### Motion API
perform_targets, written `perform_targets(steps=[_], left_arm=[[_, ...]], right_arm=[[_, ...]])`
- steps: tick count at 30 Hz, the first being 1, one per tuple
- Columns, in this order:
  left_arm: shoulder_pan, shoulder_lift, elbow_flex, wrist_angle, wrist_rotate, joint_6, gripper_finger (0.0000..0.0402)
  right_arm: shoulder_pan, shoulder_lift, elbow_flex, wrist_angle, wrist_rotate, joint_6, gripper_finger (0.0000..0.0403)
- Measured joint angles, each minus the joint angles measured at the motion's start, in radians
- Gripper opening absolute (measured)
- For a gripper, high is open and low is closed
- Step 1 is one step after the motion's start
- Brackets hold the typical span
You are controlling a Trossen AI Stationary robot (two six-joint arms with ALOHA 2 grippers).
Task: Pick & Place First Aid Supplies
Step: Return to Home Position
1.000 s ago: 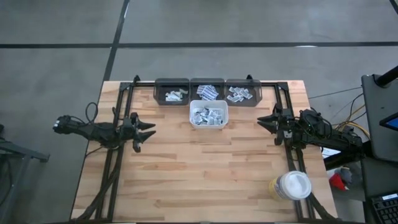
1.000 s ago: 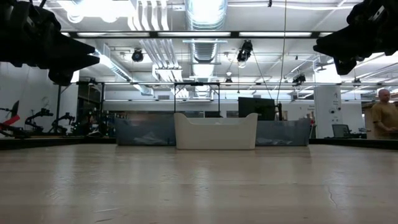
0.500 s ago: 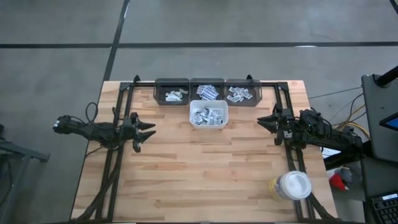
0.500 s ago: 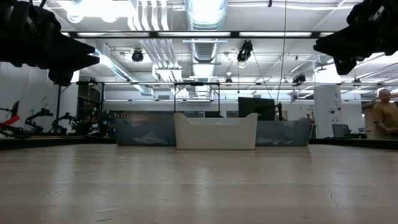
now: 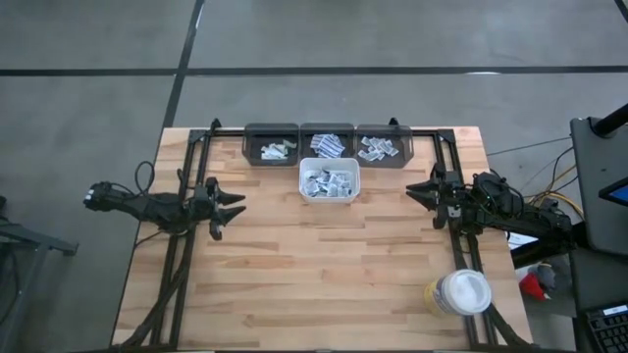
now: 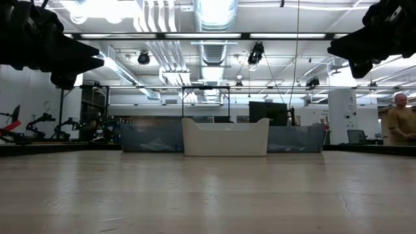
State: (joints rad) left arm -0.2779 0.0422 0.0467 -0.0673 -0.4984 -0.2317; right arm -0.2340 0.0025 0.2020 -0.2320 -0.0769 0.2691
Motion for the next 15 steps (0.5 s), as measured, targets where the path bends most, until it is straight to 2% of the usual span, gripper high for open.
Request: perform_targets(steps=[7,15], left_arm=[[0.000,0.000,0.000,0.000,0.000,0.000,0.0161],[0.000,0.000,0.000,0.000,0.000,0.000,0.0161]], right_arm=[[0.000,0.000,0.000,0.000,0.000,0.000,0.0089],[0.000,0.000,0.000,0.000,0.000,0.000,0.0074]])
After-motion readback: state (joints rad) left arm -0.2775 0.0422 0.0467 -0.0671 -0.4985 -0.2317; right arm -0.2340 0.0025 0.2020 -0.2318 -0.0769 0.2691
